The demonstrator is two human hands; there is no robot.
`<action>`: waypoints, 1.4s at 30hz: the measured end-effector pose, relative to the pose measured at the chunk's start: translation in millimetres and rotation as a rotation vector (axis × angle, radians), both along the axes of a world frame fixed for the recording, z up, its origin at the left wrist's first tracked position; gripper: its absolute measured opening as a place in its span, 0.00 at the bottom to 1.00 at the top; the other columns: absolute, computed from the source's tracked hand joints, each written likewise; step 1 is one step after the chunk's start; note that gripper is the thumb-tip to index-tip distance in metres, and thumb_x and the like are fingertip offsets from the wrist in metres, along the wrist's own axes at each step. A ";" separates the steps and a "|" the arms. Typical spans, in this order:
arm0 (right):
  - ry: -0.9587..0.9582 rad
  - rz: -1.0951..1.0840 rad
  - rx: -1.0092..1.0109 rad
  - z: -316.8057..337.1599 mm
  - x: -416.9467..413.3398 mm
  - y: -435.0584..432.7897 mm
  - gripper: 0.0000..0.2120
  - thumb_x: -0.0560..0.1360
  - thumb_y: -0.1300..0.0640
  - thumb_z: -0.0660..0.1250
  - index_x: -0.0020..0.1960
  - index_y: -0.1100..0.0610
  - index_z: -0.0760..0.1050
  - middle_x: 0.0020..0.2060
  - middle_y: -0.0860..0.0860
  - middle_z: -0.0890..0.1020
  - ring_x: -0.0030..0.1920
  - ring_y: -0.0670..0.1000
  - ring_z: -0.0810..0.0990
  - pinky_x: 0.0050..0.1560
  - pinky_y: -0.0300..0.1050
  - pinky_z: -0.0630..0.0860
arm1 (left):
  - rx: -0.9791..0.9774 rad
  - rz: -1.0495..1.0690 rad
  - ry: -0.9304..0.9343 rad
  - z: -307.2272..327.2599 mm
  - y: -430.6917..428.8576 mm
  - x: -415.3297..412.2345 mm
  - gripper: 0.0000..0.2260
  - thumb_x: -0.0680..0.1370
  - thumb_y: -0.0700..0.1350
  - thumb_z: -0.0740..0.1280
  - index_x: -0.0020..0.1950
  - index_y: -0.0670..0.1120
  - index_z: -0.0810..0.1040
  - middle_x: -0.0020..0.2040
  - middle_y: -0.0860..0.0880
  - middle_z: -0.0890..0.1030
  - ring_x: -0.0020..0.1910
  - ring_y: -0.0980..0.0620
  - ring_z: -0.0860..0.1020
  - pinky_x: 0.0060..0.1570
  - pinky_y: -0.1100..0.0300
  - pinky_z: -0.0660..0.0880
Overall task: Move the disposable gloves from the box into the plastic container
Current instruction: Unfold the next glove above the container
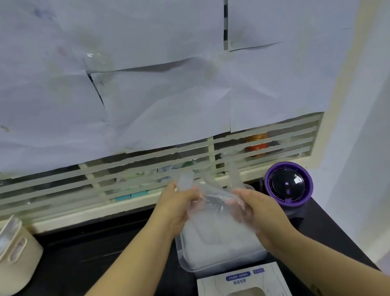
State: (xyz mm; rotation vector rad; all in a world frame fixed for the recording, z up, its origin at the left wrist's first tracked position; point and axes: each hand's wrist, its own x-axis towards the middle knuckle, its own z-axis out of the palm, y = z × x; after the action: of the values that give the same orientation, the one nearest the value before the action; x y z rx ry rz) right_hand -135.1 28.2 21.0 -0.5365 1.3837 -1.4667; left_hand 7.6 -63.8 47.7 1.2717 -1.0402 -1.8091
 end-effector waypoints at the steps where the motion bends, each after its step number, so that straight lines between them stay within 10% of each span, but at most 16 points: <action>1: -0.142 -0.022 0.024 -5.5 -0.4 2.8 0.06 0.79 0.58 0.63 0.49 0.57 0.78 0.41 0.56 0.82 0.41 0.52 0.80 0.42 0.44 0.78 | -0.037 -0.009 -0.058 -4.8 -0.1 1.4 0.18 0.75 0.26 0.64 0.60 0.44 0.76 0.48 0.41 0.82 0.44 0.45 0.82 0.41 0.53 0.81; 7: -0.145 0.234 0.216 -16.4 -0.7 8.8 0.24 0.65 0.48 0.72 0.57 0.59 0.76 0.51 0.54 0.83 0.52 0.56 0.81 0.52 0.49 0.78 | -0.192 -0.175 -0.235 -26.8 3.4 8.4 0.37 0.73 0.30 0.70 0.76 0.50 0.61 0.56 0.40 0.81 0.46 0.47 0.82 0.45 0.55 0.81; 12: -0.366 0.193 0.095 -14.9 1.9 -2.2 0.02 0.75 0.63 0.67 0.45 0.61 0.74 0.33 0.51 0.76 0.32 0.46 0.75 0.42 0.39 0.75 | -0.244 -0.249 -0.249 -35.5 6.4 12.6 0.34 0.75 0.34 0.70 0.76 0.51 0.62 0.51 0.44 0.84 0.48 0.46 0.83 0.48 0.52 0.79; 19: -0.245 0.219 -0.030 -7.6 1.3 -2.3 0.02 0.76 0.64 0.65 0.47 0.63 0.73 0.36 0.55 0.76 0.35 0.49 0.75 0.40 0.41 0.75 | -0.027 -0.257 -0.143 -32.1 23.5 7.8 0.19 0.77 0.56 0.66 0.63 0.48 0.76 0.58 0.44 0.80 0.54 0.46 0.79 0.49 0.54 0.79; 25: -0.254 0.205 -0.103 4.4 -6.8 1.3 0.08 0.78 0.65 0.60 0.51 0.66 0.78 0.39 0.55 0.82 0.45 0.55 0.79 0.45 0.45 0.76 | -0.035 -0.202 -0.026 -34.6 26.7 -5.2 0.09 0.80 0.39 0.64 0.58 0.43 0.80 0.40 0.48 0.84 0.33 0.56 0.80 0.32 0.65 0.74; 34: -0.166 0.104 0.078 7.2 -34.4 -13.0 0.17 0.72 0.60 0.70 0.58 0.65 0.77 0.49 0.58 0.81 0.50 0.56 0.78 0.52 0.51 0.77 | 0.207 0.103 0.003 -61.9 7.7 3.5 0.12 0.80 0.37 0.63 0.62 0.43 0.78 0.46 0.47 0.81 0.38 0.54 0.73 0.37 0.62 0.75; 39: 0.482 0.013 0.066 32.7 -47.4 -37.9 0.04 0.75 0.57 0.69 0.46 0.57 0.75 0.45 0.53 0.79 0.47 0.49 0.79 0.45 0.42 0.74 | -0.110 0.040 -0.006 -34.7 -3.7 8.8 0.10 0.81 0.40 0.62 0.61 0.42 0.78 0.45 0.46 0.82 0.38 0.53 0.77 0.42 0.59 0.76; 42: 1.143 0.322 -0.243 53.2 -29.0 -43.3 0.04 0.75 0.57 0.68 0.42 0.54 0.75 0.52 0.45 0.80 0.43 0.37 0.75 0.46 0.34 0.73 | 0.086 -0.262 0.273 -12.4 2.0 -1.2 0.26 0.76 0.60 0.59 0.64 0.42 0.77 0.57 0.43 0.83 0.53 0.47 0.82 0.54 0.52 0.77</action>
State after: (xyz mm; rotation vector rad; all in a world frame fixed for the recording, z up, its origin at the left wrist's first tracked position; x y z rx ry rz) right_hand -164.1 -15.1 74.3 -1.8535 1.8115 -1.0478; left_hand 6.4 -61.9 35.3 0.9336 -1.0197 -2.1754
